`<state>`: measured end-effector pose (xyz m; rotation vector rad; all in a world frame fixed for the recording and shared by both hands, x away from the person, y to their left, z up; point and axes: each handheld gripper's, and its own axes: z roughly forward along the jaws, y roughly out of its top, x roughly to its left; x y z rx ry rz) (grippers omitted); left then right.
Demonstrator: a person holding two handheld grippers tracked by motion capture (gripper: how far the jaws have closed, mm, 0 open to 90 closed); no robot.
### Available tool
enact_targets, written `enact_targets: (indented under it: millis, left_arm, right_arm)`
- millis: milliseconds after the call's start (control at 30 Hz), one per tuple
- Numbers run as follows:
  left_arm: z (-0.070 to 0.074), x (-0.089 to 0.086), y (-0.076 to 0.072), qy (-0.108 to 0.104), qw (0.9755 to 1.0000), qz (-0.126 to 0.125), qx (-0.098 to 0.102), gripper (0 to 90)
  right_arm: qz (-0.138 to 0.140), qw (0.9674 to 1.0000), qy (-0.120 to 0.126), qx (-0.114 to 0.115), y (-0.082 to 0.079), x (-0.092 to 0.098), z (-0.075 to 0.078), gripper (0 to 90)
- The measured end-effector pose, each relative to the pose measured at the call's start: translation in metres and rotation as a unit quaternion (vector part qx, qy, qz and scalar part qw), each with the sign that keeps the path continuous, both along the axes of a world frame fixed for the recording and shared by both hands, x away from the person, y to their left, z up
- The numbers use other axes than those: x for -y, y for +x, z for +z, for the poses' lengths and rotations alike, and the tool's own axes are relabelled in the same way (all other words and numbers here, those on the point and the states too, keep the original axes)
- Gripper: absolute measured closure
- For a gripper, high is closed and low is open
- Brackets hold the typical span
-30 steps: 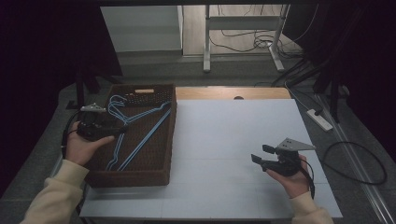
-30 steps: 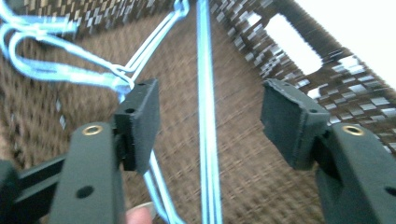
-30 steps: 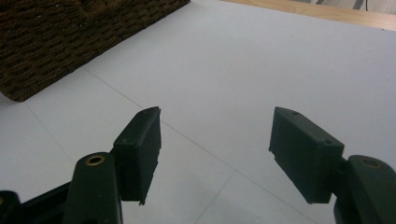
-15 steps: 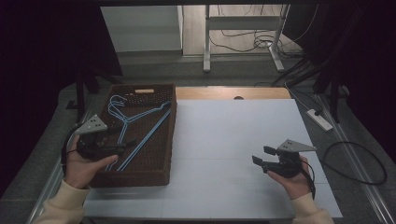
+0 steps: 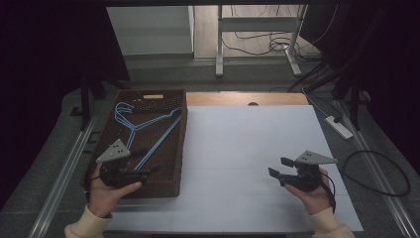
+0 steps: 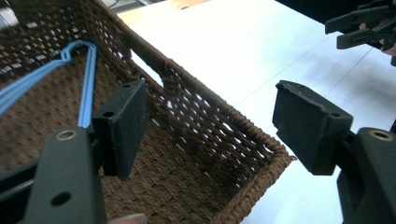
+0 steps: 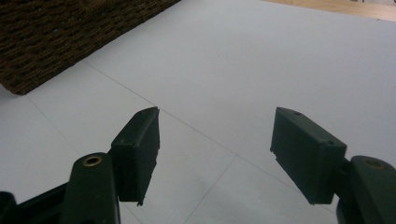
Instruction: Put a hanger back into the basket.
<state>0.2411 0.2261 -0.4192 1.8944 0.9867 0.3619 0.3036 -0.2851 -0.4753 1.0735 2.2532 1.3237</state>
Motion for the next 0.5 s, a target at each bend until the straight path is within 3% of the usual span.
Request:
enact_targets:
  millis: [233,500]
  left_arm:
    - [-0.018,0.005,0.002,-0.010,0.9999,-0.001,-0.011,27.6]
    - [-0.024,0.006,0.001,-0.013,0.9999,0.000,-0.001,28.1]
  right_arm:
    - [-0.007,0.9999,0.008,-0.003,-0.002,0.006,-0.002,33.6]
    - [-0.009,0.9998,0.015,0.000,-0.003,0.007,-0.001,33.6]
